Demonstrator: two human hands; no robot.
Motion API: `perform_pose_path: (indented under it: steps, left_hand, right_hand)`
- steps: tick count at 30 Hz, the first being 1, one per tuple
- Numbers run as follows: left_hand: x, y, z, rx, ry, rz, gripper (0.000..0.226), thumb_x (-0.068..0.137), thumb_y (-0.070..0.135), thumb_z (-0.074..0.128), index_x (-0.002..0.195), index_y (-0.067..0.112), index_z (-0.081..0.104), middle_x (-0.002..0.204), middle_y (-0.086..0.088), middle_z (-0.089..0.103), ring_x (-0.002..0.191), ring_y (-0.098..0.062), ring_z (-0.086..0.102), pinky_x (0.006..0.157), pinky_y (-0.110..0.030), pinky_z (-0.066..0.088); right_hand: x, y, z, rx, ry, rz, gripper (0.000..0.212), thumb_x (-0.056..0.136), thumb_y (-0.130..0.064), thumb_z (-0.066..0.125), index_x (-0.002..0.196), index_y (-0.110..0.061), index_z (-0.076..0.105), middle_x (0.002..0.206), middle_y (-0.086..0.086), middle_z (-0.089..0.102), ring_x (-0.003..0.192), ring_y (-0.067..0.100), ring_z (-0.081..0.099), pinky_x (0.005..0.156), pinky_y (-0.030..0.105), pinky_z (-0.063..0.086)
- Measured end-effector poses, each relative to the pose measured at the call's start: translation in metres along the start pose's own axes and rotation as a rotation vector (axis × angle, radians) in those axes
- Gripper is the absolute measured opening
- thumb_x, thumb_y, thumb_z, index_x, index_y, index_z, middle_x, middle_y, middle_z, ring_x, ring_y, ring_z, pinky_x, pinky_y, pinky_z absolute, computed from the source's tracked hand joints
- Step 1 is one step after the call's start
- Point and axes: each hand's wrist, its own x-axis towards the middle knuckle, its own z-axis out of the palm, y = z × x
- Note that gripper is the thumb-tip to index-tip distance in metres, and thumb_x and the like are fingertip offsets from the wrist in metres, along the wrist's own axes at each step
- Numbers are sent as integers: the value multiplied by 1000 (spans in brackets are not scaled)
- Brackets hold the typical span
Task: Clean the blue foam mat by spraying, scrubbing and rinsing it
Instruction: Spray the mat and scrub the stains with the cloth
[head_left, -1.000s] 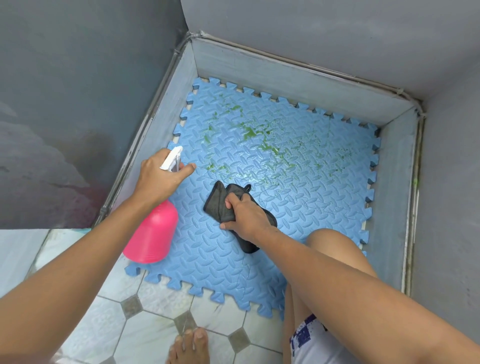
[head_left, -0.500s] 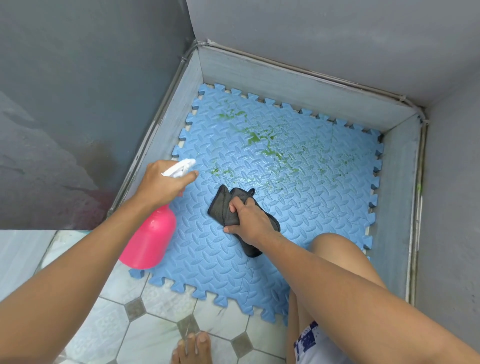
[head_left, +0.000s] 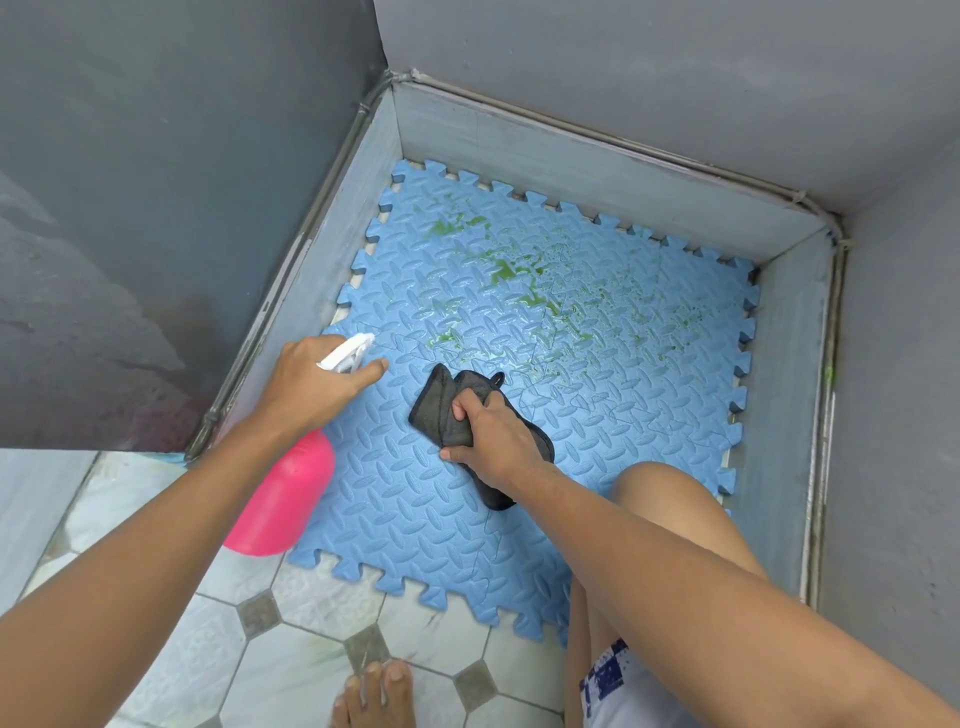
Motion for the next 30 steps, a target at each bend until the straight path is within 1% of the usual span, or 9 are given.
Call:
perform_pose_path:
  steps: [3, 5, 8, 10, 13, 16, 19, 25, 30]
  left_hand:
    - [7, 10, -8, -72, 152, 22, 42, 85, 40, 77, 69, 9, 54, 56, -1, 51, 58, -25, 48, 58, -34, 37]
    - [13, 17, -12, -99, 276, 63, 38, 87, 37, 73, 71, 10, 54, 57, -1, 50, 58, -29, 48, 59, -34, 37]
    - [23, 16, -14, -125, 382, 116, 36, 89, 36, 66, 73, 5, 56, 60, -9, 53, 60, -35, 49, 60, -34, 37]
    - [31, 7, -17, -114, 402, 108, 39, 89, 38, 62, 75, 2, 59, 64, -11, 58, 62, -35, 54, 65, -33, 41]
    - [40, -8, -24, -118, 382, 89, 41, 88, 41, 57, 77, 2, 63, 69, -15, 65, 63, -38, 64, 76, -45, 52]
    - [40, -13, -24, -118, 352, 113, 39, 88, 35, 56, 75, -1, 60, 67, -21, 60, 62, -41, 62, 71, -45, 51]
    - [37, -9, -23, -108, 328, 132, 38, 88, 32, 56, 73, -3, 57, 62, -23, 58, 61, -41, 58, 63, -41, 46]
    - [36, 5, -24, -82, 314, 118, 37, 84, 35, 54, 64, 5, 48, 53, 0, 44, 61, -38, 49, 68, -41, 45]
    - [46, 10, -20, -91, 216, 59, 44, 81, 46, 55, 71, 4, 62, 63, -12, 61, 69, -38, 63, 79, -47, 53]
  right_hand:
    - [-13, -4, 5, -31, 75, -85, 43, 86, -40, 74, 114, -33, 43, 111, 1, 41, 101, 22, 48, 81, 36, 48]
    - [-19, -12, 16, -107, 79, -248, 42, 91, -39, 68, 127, -36, 46, 118, 1, 42, 109, 22, 44, 84, 37, 49]
    - [-2, -27, 30, -179, 3, -511, 41, 96, -37, 61, 136, -37, 51, 121, 3, 46, 109, 23, 44, 84, 38, 48]
    - [33, -29, 20, -204, 17, -593, 40, 95, -39, 62, 134, -39, 56, 116, 4, 49, 106, 23, 45, 82, 38, 50]
    - [104, -26, -23, -185, 195, -473, 37, 95, -36, 63, 133, -37, 60, 116, 8, 56, 105, 28, 51, 85, 37, 50]
    - [173, -27, -66, -108, 381, -243, 36, 98, -28, 60, 134, -29, 62, 118, 13, 54, 107, 36, 54, 90, 45, 52]
    - [196, -42, -72, -87, 412, -120, 36, 99, -24, 57, 135, -25, 61, 126, 14, 50, 110, 35, 54, 91, 41, 51]
    - [92, -53, 7, -29, 289, -391, 40, 93, -26, 69, 132, -18, 64, 104, 10, 53, 95, 30, 56, 77, 38, 53]
    - [27, -1, 7, -107, 87, -566, 37, 94, -30, 69, 130, -22, 67, 105, 10, 58, 92, 29, 58, 75, 33, 54]
